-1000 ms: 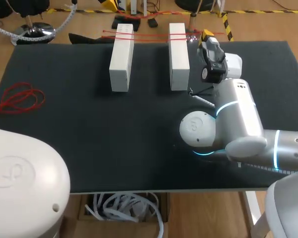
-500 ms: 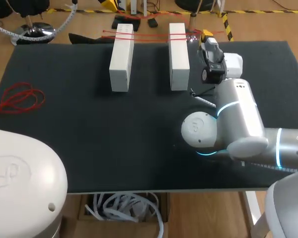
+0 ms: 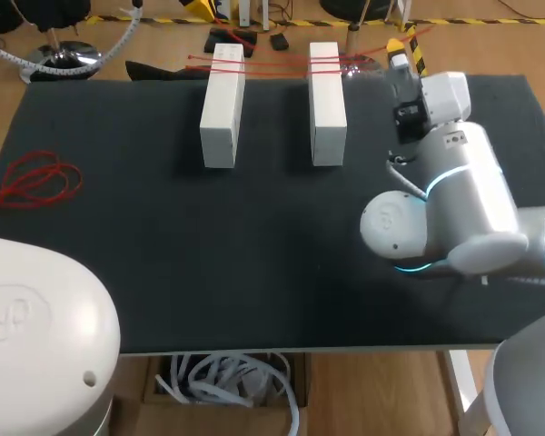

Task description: Grab the tape and strap the tape.

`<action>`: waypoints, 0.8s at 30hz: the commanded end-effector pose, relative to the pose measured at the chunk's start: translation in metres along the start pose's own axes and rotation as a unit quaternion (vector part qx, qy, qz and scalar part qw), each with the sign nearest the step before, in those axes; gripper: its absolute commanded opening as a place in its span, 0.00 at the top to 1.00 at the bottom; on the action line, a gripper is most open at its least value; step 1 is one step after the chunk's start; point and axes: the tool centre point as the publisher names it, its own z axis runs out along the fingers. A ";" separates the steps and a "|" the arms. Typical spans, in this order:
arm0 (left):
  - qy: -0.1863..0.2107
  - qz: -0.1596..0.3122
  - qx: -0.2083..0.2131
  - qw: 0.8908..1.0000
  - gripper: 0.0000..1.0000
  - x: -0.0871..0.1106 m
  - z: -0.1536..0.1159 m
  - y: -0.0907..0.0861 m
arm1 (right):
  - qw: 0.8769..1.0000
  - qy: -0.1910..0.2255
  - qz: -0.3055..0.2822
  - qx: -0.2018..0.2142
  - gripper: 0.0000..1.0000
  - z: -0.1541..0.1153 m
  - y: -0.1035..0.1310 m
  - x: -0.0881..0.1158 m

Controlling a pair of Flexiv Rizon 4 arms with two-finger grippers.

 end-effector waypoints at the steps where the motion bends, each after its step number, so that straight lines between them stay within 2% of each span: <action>1: 0.001 0.000 -0.002 1.000 1.00 0.000 -0.001 0.000 | 1.000 -0.029 -0.007 -0.001 1.00 0.000 0.001 0.006; 7: 0.001 0.000 -0.002 1.000 1.00 0.000 -0.001 0.000 | 1.000 -0.029 -0.007 -0.001 1.00 0.000 0.001 0.006; 9: 0.001 0.000 -0.002 1.000 1.00 0.000 -0.001 0.000 | 0.995 -0.035 -0.089 -0.010 1.00 0.002 -0.006 0.014; 12: 0.001 0.000 -0.002 1.000 1.00 0.000 -0.001 0.000 | 0.981 -0.036 -0.191 -0.011 1.00 0.007 -0.018 0.031; 14: 0.001 0.000 -0.002 1.000 1.00 0.000 -0.001 0.000 | 0.961 -0.026 -0.275 -0.006 1.00 0.011 -0.026 0.042; 16: 0.001 0.000 -0.002 1.000 1.00 0.000 -0.001 0.000 | 0.934 -0.007 -0.357 -0.019 1.00 0.014 -0.032 0.053; 17: 0.001 0.000 -0.002 1.000 1.00 0.000 -0.001 0.000 | 0.921 0.001 -0.389 -0.025 1.00 0.014 -0.033 0.057; 18: 0.001 0.000 -0.002 1.000 1.00 0.000 -0.001 0.000 | 0.915 -0.004 -0.404 -0.027 1.00 0.015 -0.035 0.059; 20: 0.001 0.000 -0.002 1.000 1.00 0.000 -0.001 0.000 | 0.905 0.001 -0.423 -0.030 1.00 0.016 -0.037 0.063; 24: 0.001 0.000 -0.002 1.000 1.00 0.000 -0.001 0.000 | 0.905 0.001 -0.423 -0.030 1.00 0.016 -0.037 0.063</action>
